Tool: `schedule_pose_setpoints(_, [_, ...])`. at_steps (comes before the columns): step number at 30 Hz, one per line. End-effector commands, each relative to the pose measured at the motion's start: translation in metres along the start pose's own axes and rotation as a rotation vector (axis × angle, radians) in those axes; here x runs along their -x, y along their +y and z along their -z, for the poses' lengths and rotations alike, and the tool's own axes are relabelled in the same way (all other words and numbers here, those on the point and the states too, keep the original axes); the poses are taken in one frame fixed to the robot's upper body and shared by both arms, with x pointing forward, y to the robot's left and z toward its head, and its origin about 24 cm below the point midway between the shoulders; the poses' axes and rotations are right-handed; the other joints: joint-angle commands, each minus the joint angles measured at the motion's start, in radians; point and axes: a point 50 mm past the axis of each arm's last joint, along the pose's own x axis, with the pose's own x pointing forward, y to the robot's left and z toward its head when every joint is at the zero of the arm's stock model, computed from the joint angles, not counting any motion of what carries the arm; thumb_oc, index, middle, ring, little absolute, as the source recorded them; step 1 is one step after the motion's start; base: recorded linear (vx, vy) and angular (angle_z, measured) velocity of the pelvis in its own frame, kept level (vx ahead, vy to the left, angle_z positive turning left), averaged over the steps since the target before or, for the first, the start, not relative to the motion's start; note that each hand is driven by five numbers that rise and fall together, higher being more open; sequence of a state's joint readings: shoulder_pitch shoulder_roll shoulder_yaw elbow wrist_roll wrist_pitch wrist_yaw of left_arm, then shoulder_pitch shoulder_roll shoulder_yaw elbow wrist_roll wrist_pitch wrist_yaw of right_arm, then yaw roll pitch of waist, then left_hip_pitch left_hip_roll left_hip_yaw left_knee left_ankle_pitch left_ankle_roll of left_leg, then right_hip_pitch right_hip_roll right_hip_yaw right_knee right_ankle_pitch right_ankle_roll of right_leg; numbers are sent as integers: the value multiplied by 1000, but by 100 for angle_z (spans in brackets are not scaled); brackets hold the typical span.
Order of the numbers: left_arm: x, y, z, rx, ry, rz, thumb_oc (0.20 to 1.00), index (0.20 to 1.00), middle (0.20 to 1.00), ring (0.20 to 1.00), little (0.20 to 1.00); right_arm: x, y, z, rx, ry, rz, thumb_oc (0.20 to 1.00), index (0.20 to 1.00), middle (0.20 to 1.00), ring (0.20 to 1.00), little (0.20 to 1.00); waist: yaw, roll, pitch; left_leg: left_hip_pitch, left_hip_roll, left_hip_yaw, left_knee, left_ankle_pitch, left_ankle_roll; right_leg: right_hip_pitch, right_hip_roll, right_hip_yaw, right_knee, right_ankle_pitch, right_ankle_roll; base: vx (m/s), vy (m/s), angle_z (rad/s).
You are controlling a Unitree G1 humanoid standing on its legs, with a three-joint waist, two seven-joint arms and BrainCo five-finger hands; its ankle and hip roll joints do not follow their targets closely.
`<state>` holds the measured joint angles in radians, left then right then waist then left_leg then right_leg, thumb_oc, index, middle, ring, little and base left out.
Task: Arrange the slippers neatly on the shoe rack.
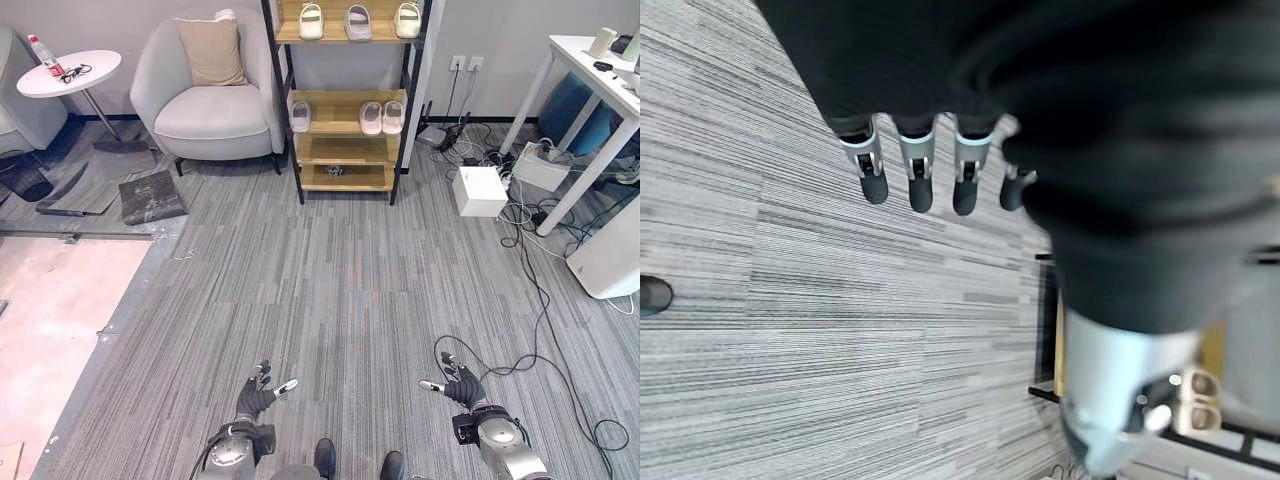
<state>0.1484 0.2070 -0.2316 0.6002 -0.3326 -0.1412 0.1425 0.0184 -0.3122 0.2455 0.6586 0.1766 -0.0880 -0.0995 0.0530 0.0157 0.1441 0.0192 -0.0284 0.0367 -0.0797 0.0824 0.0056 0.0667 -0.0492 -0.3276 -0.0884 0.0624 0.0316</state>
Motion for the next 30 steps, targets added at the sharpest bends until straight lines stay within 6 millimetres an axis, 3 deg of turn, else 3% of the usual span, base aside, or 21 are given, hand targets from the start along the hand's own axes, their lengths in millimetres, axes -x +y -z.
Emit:
schedule_pose_setpoints(1, [-8, 4, -20, -54, -82, 8, 1000, 1000, 1000, 1000, 1000, -4, 4, -24, -15, -112, -19, 1000, 1000, 1000, 1000, 1000, 17, -42, -4, 33, 23, 7, -8, -82, -37, 26, -98, -17, 1, -43, 105, 39, 21, 1])
schedule_pose_setpoints(9, [-9, 12, -29, -70, -116, -16, 1000, 1000, 1000, 1000, 1000, -8, 4, -35, -12, -146, -16, 1000, 1000, 1000, 1000, 1000, 34, -51, 13, 23, 6, -1, 17, -104, -14, 9, -110, -4, 45, -49, 115, 29, 52, 0])
schedule_pose_setpoints(13, [-11, 16, -34, -90, -134, -24, 1000, 1000, 1000, 1000, 1000, -11, 2, -43, -24, -171, -6, 1000, 1000, 1000, 1000, 1000, 37, -53, 45, -6, -3, -14, 70, -129, 14, -91, -146, 20, 250, -77, 137, -36, 121, -1])
schedule_pose_setpoints(16, [-11, 17, -35, -80, -134, -28, 1000, 1000, 1000, 1000, 1000, -11, 6, -46, -36, -182, -17, 1000, 1000, 1000, 1000, 1000, 26, -51, 80, 26, -18, -3, 69, -145, 41, -182, -199, 29, 471, 25, 187, 43, 185, -6])
schedule_pose_setpoints(19, [-12, 16, -35, -88, -134, -26, 1000, 1000, 1000, 1000, 1000, -10, 6, -47, -46, -188, -11, 1000, 1000, 1000, 1000, 1000, 18, -45, 99, 62, -15, -4, 59, -157, 50, -225, -198, 43, 563, 36, 189, 157, 82, -1])
schedule_pose_setpoints(20, [-11, 16, -35, -92, -136, -25, 1000, 1000, 1000, 1000, 1000, -9, 4, -45, -51, -183, -9, 1000, 1000, 1000, 1000, 1000, 11, -54, 101, 111, -22, -8, 34, -172, 47, -256, -199, 18, 480, 32, 176, 190, 11, 5])
schedule_pose_setpoints(21, [-11, 16, -35, -92, -136, -25, 1000, 1000, 1000, 1000, 1000, -9, 4, -45, -51, -184, -9, 1000, 1000, 1000, 1000, 1000, 10, -54, 102, 113, -22, -8, 34, -172, 47, -254, -199, 17, 479, 32, 176, 380, -40, 4])
schedule_pose_setpoints(22, [-12, 17, -37, -84, -143, -25, 1000, 1000, 1000, 1000, 1000, -9, 0, -44, -51, -179, 0, 1000, 1000, 1000, 1000, 1000, 6, -70, 103, 136, -37, -16, 20, -189, 37, -262, -219, -13, 308, 58, 169, 295, -94, -2])
schedule_pose_setpoints(23, [-12, 17, -38, -88, -142, -25, 1000, 1000, 1000, 1000, 1000, -8, -1, -43, -53, -177, 4, 1000, 1000, 1000, 1000, 1000, -3, -70, 109, 153, -31, -26, 16, -200, 27, -251, -209, -22, 206, 82, 171, 492, -149, 3])
schedule_pose_setpoints(24, [-13, 19, -40, -100, -145, -25, 1000, 1000, 1000, 1000, 1000, -7, -3, -42, -62, -177, 14, 1000, 1000, 1000, 1000, 1000, -22, -77, 109, 167, -28, -38, 18, -216, 13, -275, -202, 11, 91, 131, 187, 308, -99, 6])
schedule_pose_setpoints(28, [-15, 21, -46, -108, -167, -29, 1000, 1000, 1000, 1000, 1000, -6, -8, -39, -75, -167, 45, 1000, 1000, 1000, 1000, 1000, -39, -74, 102, 196, -15, -53, 22, -248, -4, -286, -198, 9, 27, 169, 202, 307, -71, 16])
schedule_pose_setpoints(30, [-14, 21, -44, -108, -160, -34, 1000, 1000, 1000, 1000, 1000, -4, -9, -31, -75, -139, 51, 1000, 1000, 1000, 1000, 1000, -49, -77, 72, 234, -9, -66, 40, -288, -10, -269, -181, 9, 39, 156, 181, 440, -74, 34])
